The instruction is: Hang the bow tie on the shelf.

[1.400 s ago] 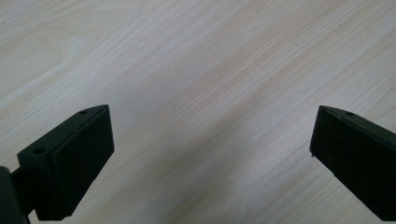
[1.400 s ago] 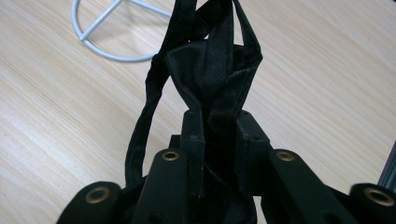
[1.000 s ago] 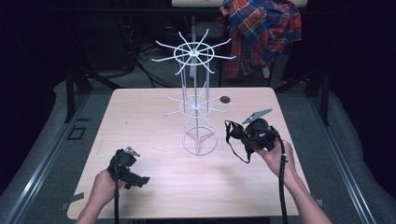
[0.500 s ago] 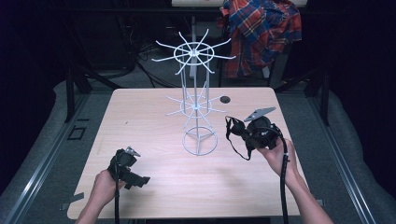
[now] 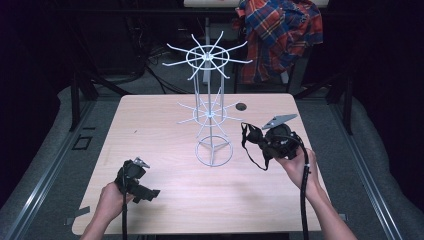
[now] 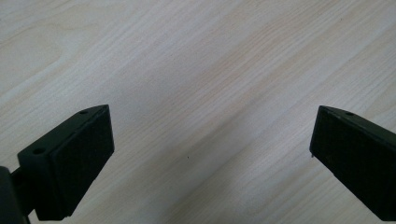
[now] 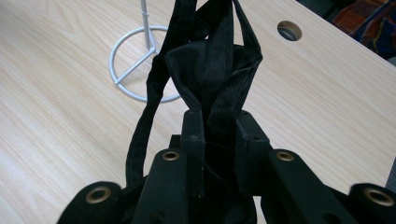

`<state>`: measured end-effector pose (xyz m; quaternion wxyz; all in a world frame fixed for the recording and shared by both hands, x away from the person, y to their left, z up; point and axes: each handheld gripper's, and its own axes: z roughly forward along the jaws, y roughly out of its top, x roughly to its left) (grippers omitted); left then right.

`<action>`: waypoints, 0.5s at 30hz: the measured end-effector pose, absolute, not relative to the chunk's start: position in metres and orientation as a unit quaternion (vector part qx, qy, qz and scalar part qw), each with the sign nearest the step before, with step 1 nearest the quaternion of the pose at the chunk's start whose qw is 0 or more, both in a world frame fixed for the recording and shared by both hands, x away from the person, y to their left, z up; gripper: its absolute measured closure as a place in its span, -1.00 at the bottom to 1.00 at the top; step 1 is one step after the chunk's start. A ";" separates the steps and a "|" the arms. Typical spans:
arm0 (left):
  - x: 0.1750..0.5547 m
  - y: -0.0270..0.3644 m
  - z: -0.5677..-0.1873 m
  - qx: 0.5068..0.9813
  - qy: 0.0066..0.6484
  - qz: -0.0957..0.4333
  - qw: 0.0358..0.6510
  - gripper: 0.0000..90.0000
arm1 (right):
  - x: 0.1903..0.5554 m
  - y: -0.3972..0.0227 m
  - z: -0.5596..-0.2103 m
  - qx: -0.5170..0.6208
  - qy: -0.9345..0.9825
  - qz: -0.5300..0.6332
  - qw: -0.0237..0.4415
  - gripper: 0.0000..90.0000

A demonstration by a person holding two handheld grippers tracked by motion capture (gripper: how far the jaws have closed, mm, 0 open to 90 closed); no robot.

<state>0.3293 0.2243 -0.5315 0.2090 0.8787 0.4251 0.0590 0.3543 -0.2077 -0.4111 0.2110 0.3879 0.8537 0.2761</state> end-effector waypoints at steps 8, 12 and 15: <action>0.329 0.224 -0.531 0.879 0.424 0.059 0.209 -1.00 | 0.353 -0.211 -0.408 0.389 0.851 0.280 0.215 0.70; 0.329 0.224 -0.531 0.879 0.424 0.059 0.209 -1.00 | 0.352 -0.212 -0.405 0.391 0.848 0.284 0.218 0.70; 0.329 0.224 -0.531 0.879 0.425 0.059 0.208 -1.00 | 0.352 -0.212 -0.404 0.390 0.847 0.286 0.219 0.70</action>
